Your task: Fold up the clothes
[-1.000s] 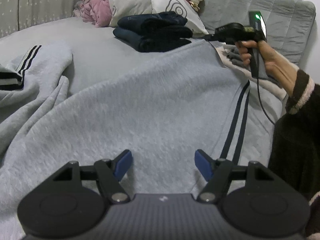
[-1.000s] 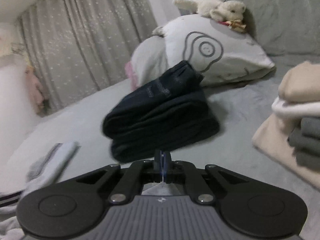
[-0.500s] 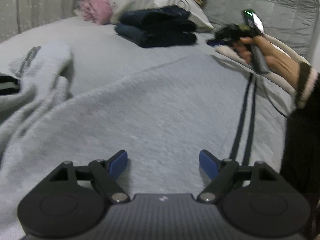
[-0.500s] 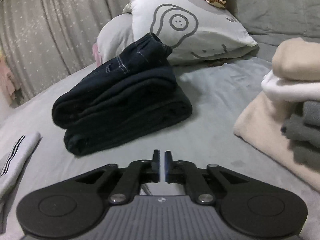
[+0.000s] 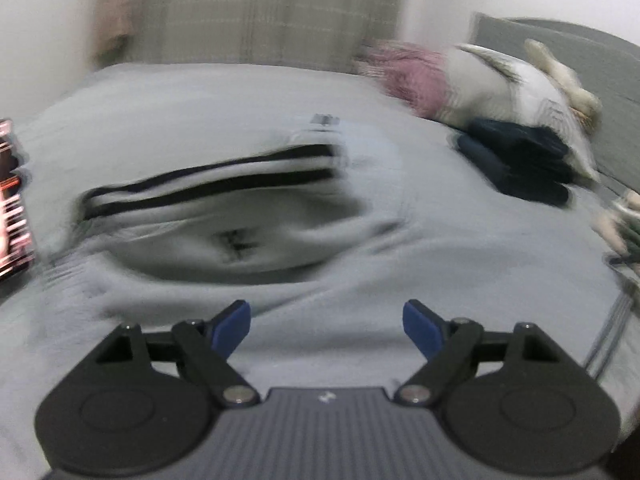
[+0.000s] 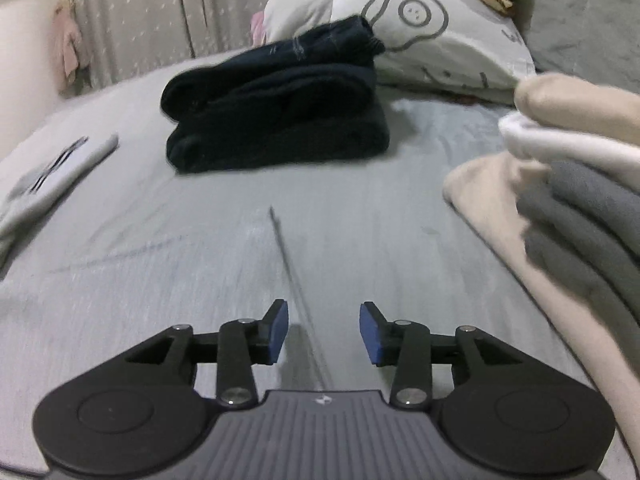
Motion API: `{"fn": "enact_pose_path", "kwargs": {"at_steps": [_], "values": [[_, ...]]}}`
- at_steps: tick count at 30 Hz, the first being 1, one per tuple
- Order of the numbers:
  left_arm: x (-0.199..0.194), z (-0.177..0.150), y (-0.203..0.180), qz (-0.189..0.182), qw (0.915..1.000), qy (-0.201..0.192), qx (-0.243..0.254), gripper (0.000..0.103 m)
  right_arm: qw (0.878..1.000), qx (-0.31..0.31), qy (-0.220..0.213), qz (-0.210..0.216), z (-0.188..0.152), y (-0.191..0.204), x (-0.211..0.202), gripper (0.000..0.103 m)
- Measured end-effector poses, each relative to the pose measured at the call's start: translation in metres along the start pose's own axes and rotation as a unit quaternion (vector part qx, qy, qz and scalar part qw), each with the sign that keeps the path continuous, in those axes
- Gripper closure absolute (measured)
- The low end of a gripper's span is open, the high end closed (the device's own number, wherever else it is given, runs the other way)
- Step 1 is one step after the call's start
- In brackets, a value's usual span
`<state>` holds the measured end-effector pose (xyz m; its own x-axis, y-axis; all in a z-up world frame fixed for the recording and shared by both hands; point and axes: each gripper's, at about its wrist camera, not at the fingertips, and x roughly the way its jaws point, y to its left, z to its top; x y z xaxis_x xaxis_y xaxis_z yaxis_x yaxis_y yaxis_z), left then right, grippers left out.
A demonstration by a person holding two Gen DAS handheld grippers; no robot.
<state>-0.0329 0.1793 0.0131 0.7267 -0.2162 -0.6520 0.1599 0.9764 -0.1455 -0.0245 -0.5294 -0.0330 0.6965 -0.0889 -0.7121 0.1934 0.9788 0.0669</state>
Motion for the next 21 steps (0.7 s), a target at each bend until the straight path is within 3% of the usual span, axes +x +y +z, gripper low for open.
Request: {"fn": "enact_pose_path", "kwargs": {"at_steps": [5, 7, 15, 18, 21], "values": [[-0.027, -0.004, 0.053, 0.093, 0.9905, 0.015, -0.101, 0.020, 0.999, 0.010, 0.031, -0.003, -0.014, 0.000, -0.014, 0.063], [-0.037, -0.008, 0.070, 0.103, 0.9857, 0.032, -0.130, 0.020, 0.999, 0.022, 0.040, -0.006, -0.017, -0.001, -0.018, 0.063], [-0.041, -0.037, 0.087, 0.046, 0.9717, 0.140, -0.184, 0.020, 0.996, 0.065, 0.067, -0.006, -0.031, -0.005, -0.039, 0.061], [-0.033, -0.053, 0.093, 0.003, 0.9589, 0.166, -0.230, 0.025, 0.993, 0.091, 0.070, 0.001, -0.039, -0.012, -0.048, 0.061], [-0.028, -0.061, 0.097, 0.021, 0.9534, 0.165, -0.251, 0.047, 0.989, 0.133, 0.067, 0.023, -0.043, -0.023, -0.055, 0.061]]}}
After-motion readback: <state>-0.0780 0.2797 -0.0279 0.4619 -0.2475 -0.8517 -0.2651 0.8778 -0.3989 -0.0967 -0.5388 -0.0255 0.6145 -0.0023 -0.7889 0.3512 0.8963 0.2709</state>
